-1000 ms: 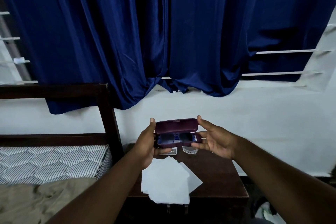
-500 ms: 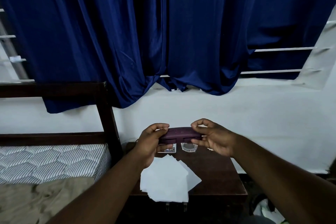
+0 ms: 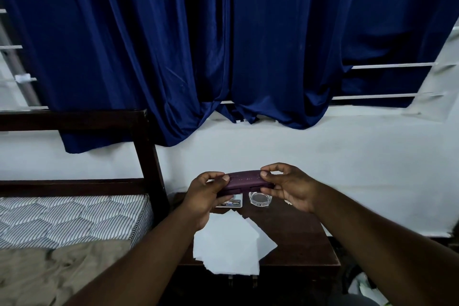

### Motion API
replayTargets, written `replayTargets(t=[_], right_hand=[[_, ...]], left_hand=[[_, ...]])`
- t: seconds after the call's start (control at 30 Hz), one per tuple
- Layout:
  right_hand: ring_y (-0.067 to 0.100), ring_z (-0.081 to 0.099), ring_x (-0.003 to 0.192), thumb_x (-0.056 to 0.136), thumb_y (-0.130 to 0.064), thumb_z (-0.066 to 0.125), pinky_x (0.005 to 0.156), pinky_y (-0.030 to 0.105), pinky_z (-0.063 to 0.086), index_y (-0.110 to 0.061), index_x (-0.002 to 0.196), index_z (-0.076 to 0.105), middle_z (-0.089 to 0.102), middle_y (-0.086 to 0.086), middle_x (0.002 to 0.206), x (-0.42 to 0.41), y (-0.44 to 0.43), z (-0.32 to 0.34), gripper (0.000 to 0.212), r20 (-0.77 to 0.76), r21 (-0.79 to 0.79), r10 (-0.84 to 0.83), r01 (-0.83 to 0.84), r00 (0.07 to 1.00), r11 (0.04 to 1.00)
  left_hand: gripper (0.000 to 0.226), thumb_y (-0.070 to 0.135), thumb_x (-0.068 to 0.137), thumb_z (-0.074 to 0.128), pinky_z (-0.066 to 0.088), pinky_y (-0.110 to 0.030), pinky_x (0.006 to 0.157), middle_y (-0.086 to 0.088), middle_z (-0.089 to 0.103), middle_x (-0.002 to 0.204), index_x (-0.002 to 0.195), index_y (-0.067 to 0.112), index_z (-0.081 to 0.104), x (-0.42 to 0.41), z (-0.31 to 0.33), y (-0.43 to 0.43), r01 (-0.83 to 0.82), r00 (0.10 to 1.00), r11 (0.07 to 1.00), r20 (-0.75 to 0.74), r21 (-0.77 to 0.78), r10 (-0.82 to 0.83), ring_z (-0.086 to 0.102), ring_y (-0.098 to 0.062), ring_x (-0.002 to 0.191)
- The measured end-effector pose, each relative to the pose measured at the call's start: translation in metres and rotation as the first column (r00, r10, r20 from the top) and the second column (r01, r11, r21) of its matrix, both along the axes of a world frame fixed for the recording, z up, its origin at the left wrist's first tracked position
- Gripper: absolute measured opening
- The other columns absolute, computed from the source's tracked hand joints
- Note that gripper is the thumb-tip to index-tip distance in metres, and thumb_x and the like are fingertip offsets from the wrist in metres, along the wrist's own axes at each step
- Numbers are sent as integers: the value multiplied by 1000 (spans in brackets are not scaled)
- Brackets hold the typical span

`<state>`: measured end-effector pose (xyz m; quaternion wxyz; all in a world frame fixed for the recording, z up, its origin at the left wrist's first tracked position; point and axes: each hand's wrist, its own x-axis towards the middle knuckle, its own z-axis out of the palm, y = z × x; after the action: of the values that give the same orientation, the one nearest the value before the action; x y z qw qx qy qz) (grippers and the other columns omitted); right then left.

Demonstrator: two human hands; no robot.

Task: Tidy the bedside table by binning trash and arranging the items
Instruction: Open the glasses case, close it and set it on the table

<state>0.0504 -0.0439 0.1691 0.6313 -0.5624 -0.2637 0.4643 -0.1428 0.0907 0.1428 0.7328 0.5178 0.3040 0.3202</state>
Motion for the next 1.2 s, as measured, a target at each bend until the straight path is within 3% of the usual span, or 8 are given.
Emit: replayTargets(t=[0.3, 0.5, 0.57, 0.67, 0.73, 0.83, 0.9, 1.2], right_hand=[[29, 75, 100, 90, -10, 74, 74, 27, 63, 2, 119, 63, 71, 24, 120, -3, 6, -4, 34, 19, -2, -12, 12, 1000, 1000], [24, 78, 86, 89, -8, 75, 69, 24, 62, 1, 117, 64, 73, 20, 112, -5, 12, -9, 31, 14, 2, -24, 24, 1000, 1000], [24, 78, 85, 89, -7, 75, 69, 24, 62, 0, 113, 65, 74, 21, 112, -5, 14, -12, 27, 24, -2, -28, 28, 999, 1000], [25, 79, 86, 88, -7, 76, 70, 25, 63, -2, 111, 66, 75, 21, 111, -5, 19, -15, 26, 33, -16, -27, 28, 999, 999], [26, 78, 87, 87, -8, 77, 73, 26, 63, -3, 114, 67, 75, 20, 111, -5, 24, -18, 30, 33, -22, -29, 29, 999, 999], [23, 78, 83, 86, -10, 79, 70, 25, 62, -3, 114, 67, 75, 19, 109, -9, 35, -22, 32, 18, -23, -59, 59, 998, 998], [21, 77, 79, 86, -11, 80, 66, 24, 62, -3, 114, 65, 75, 19, 106, -13, 46, -26, 33, 15, -33, -97, 98, 995, 995], [18, 74, 67, 86, -14, 80, 61, 23, 61, -3, 97, 65, 75, 15, 89, -41, 104, -54, 22, 22, -57, -123, 124, 992, 991]], left_hand=[[25, 13, 92, 76, 66, -34, 66, -4, 80, 85, 112, 1, 66, -4, -6, 4, 3, 1000, 1000, -2, 23, -3, 79, -19, 77], [19, 14, 93, 75, 61, -27, 62, -17, 75, 104, 107, 5, 67, -8, -8, 5, -12, 1000, 1000, -2, 26, 12, 78, -31, 84], [19, 14, 93, 75, 64, -37, 68, -19, 75, 107, 107, 5, 67, -9, -11, 7, -11, 1000, 999, -12, 36, 11, 77, -42, 95], [17, 9, 93, 73, 60, -57, 92, -19, 75, 103, 106, 2, 66, -10, -15, 10, -16, 1000, 999, 6, 36, 15, 73, -48, 104], [17, 9, 93, 73, 63, -54, 88, -18, 77, 101, 107, 2, 67, -12, -18, 11, -15, 1000, 999, 8, 39, 15, 75, -44, 100], [16, 9, 92, 74, 65, -34, 69, -10, 80, 90, 106, 2, 68, -20, -24, 13, -28, 999, 999, 32, 26, 28, 80, -27, 85], [18, 9, 93, 74, 63, -28, 69, -6, 81, 88, 107, 2, 68, -26, -30, 15, -39, 999, 999, 26, 22, 38, 80, -20, 82], [20, 8, 93, 71, 64, -35, 79, -9, 78, 104, 113, 9, 69, -68, -70, 35, -47, 999, 999, -12, -18, 47, 76, -14, 87]])
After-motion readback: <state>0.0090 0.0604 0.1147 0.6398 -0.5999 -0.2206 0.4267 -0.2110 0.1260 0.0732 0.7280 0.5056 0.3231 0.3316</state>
